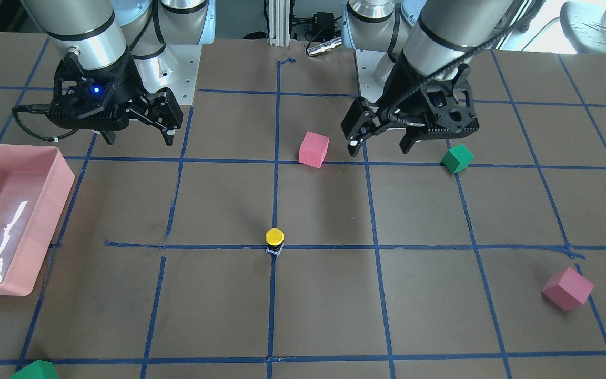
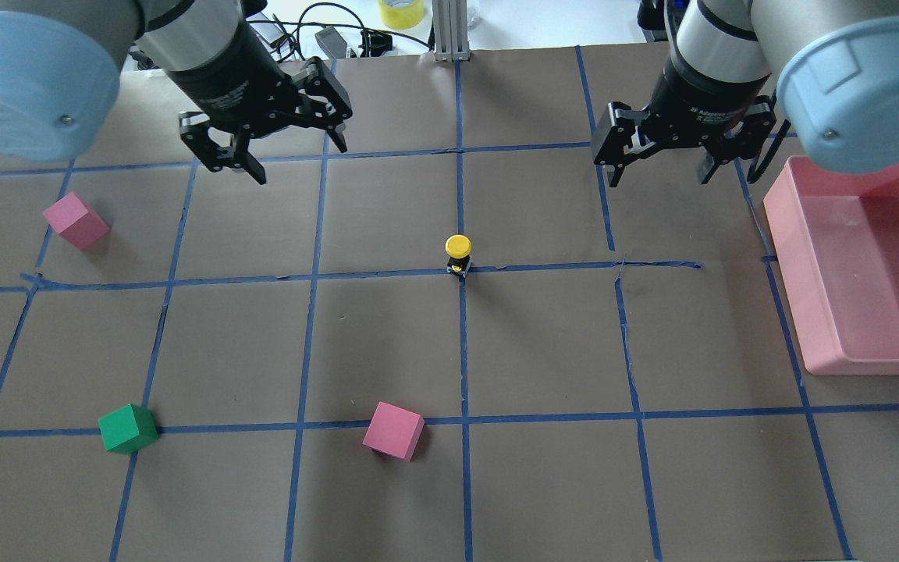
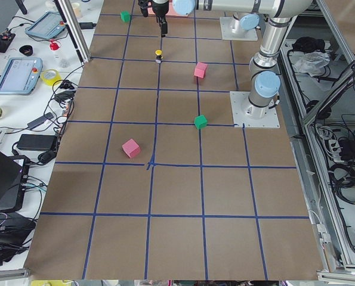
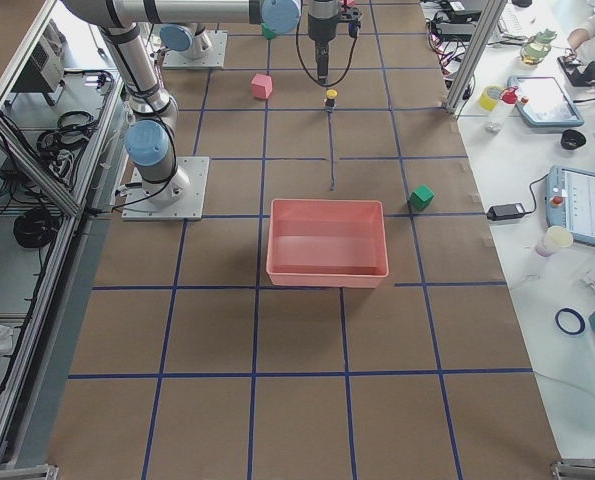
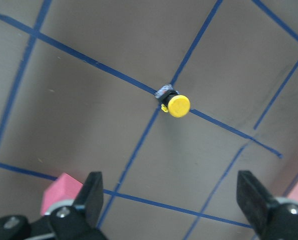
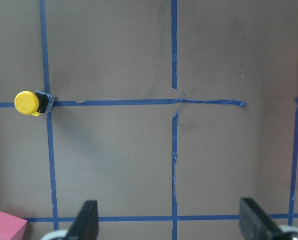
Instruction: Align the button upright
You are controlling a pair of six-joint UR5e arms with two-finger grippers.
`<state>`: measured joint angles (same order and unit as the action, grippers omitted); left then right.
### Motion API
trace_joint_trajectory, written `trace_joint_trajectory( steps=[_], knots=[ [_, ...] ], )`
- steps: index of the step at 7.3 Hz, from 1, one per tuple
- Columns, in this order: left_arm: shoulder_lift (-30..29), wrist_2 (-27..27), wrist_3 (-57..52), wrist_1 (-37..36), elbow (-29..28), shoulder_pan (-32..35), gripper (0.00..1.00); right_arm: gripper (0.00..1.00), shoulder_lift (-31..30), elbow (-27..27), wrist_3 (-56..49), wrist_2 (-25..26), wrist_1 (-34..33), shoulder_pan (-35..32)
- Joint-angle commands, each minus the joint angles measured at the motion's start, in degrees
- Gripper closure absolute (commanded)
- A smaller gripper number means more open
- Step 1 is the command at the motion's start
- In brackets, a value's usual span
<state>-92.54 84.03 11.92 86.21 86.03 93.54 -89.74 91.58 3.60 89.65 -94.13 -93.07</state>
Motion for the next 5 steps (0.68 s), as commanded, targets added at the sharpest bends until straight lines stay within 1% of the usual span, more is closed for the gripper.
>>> trace_joint_trajectory(
  steps=[1,2,4,5],
  knots=[
    [3.0,7.0,-12.3,0.6,0.3,-3.2,0.00,0.00,0.0,0.0,0.0,0.0,-0.3,0.0],
    [3.7,8.8,-14.6,0.6,0.5,-3.4,0.00,0.00,0.0,0.0,0.2,0.0,-0.5,0.0],
    [4.1,8.5,-17.4,0.6,0.7,-3.7,0.00,0.00,0.0,0.0,0.4,-0.5,-0.8,0.0],
    [3.9,8.4,-25.3,0.4,1.7,-4.5,0.00,0.00,0.0,0.0,0.4,-1.1,-1.1,0.0]
  ],
)
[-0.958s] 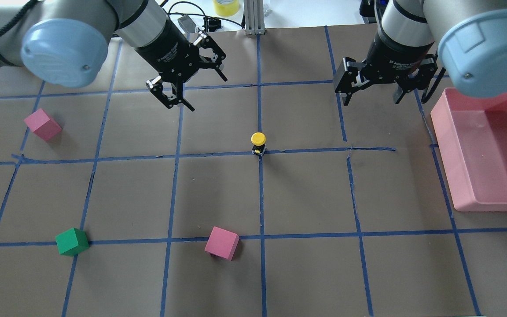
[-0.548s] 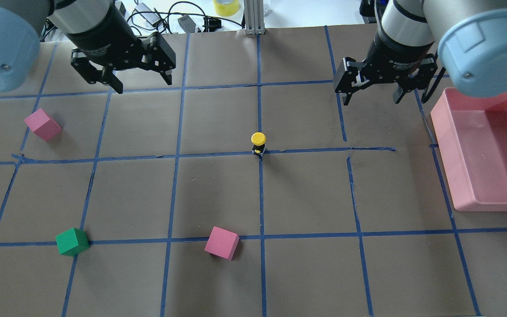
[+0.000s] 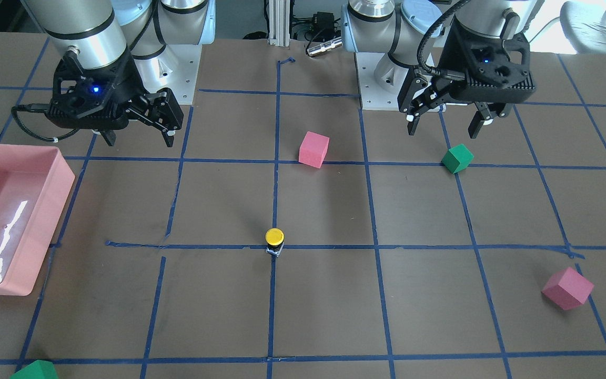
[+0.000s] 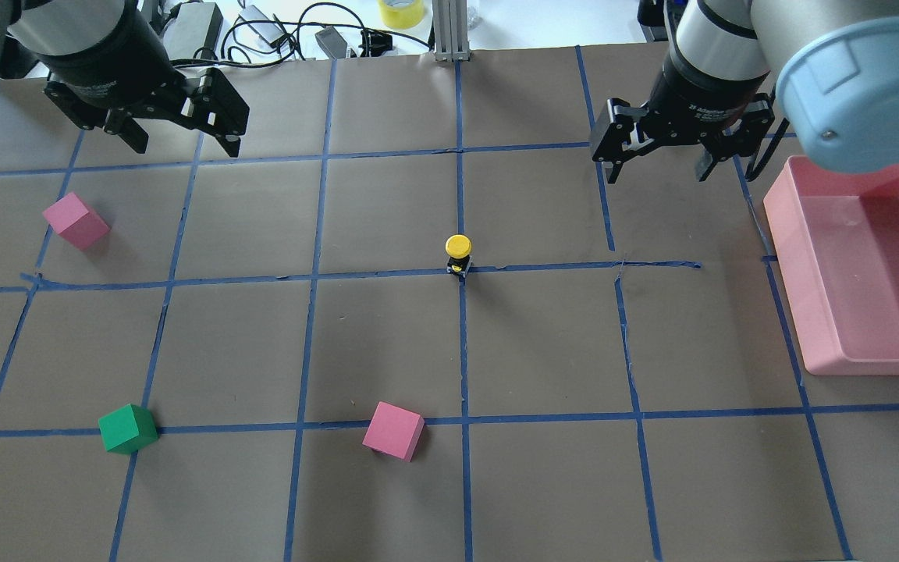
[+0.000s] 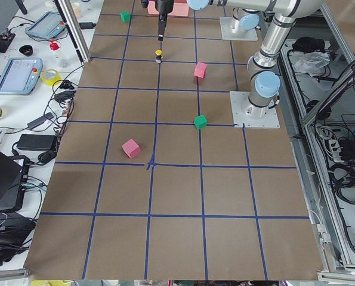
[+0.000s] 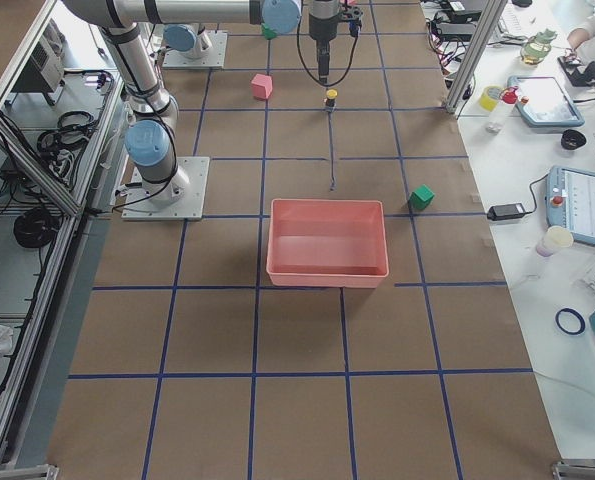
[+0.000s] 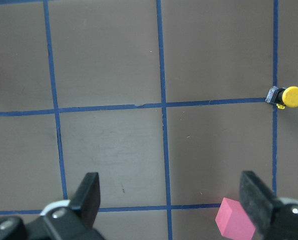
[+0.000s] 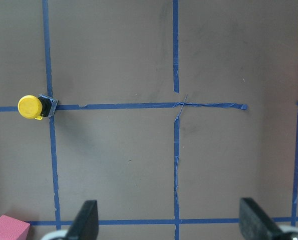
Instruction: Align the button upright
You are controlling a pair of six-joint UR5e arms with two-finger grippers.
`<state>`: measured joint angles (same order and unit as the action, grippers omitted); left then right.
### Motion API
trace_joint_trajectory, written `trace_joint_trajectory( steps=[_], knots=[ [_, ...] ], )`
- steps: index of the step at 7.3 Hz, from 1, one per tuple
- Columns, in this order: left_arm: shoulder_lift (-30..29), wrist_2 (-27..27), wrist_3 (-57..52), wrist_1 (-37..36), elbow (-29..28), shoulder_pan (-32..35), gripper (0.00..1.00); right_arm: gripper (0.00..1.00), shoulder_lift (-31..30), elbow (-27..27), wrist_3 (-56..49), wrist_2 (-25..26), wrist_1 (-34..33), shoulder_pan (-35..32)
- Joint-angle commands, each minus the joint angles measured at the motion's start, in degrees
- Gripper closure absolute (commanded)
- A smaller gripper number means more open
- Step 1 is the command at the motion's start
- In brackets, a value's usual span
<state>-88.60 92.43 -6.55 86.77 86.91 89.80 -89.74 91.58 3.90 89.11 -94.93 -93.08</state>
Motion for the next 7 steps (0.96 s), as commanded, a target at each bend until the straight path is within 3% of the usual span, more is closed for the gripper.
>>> trace_joint_trajectory(
  steps=[1,3,7],
  knots=[
    [0.0,-0.1,-9.2,-0.6,1.2,-0.8,0.00,0.00,0.0,0.0,0.1,-0.7,-0.3,0.0],
    [-0.8,-0.2,-6.1,-7.1,2.3,-0.8,0.00,0.00,0.1,0.0,0.1,-0.6,-1.0,0.0],
    [-0.4,-1.4,2.3,-9.4,5.4,-0.9,0.00,0.00,0.1,0.0,0.3,-0.5,-1.0,0.0]
  ],
)
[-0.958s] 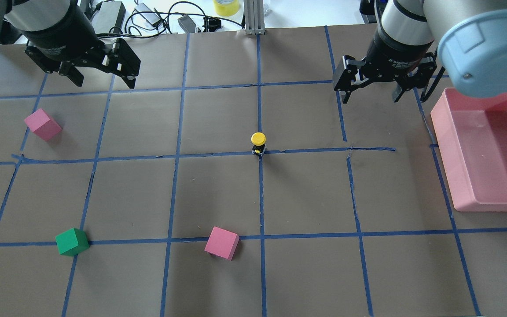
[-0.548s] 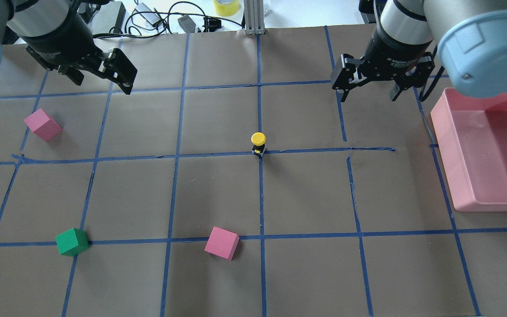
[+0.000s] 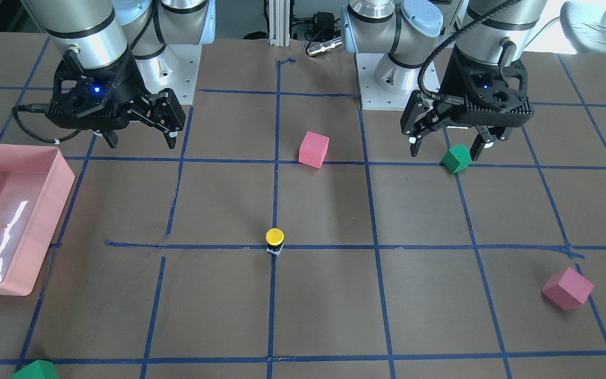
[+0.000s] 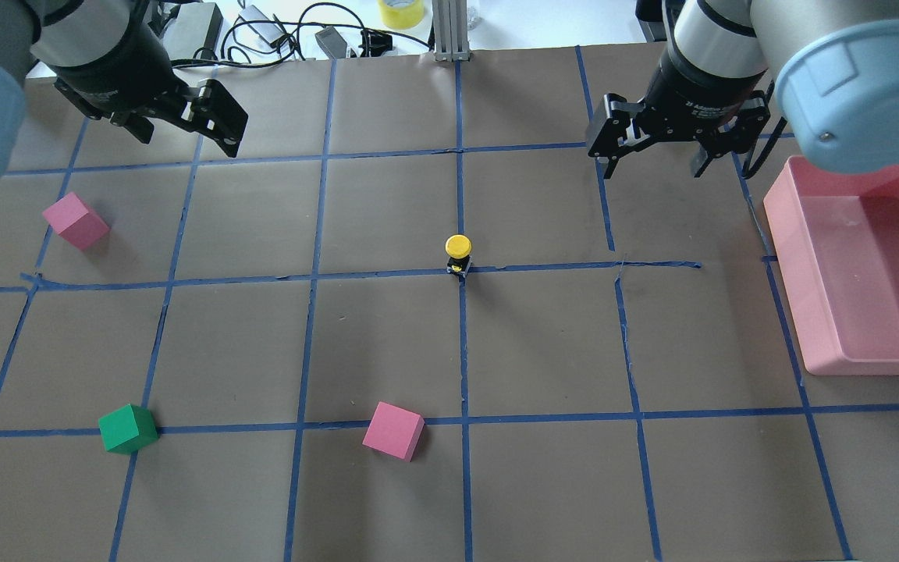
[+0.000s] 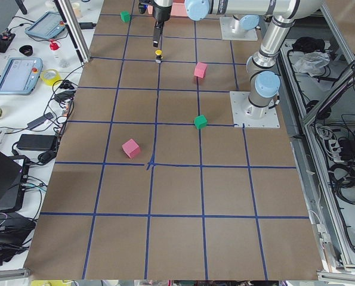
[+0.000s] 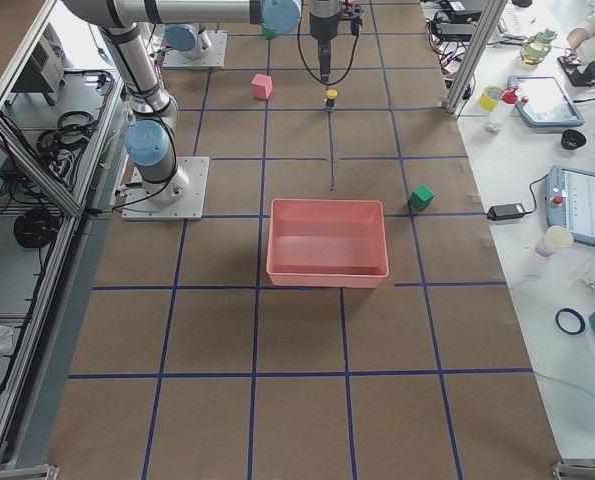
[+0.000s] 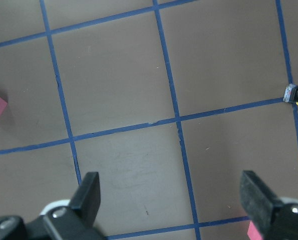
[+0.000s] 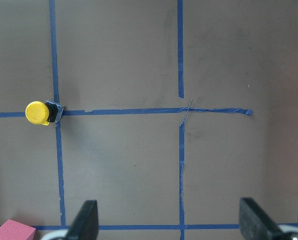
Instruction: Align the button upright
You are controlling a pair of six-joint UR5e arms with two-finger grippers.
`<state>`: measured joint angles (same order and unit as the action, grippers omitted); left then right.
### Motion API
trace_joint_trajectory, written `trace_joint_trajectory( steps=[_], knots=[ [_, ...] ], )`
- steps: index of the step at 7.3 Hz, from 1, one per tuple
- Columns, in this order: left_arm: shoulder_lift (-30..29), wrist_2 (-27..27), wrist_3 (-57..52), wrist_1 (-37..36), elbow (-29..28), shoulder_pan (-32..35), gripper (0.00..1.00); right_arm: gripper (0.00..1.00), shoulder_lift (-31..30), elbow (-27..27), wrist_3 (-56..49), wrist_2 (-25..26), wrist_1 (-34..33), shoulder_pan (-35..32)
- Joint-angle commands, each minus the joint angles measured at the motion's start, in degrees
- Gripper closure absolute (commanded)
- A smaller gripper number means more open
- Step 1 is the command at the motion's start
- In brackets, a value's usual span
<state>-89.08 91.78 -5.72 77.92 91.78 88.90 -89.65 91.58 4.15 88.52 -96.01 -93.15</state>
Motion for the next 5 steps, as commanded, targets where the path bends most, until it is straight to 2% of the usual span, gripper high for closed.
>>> trace_joint_trajectory(
  steps=[1,5],
  knots=[
    [0.0,-1.7,1.8,-0.5,0.5,0.0,0.00,0.00,0.0,0.0,0.1,0.1,-0.1,0.1],
    [0.4,-1.5,1.8,-0.3,0.5,0.0,0.00,0.00,0.0,0.0,0.1,0.1,0.0,0.1]
  ],
)
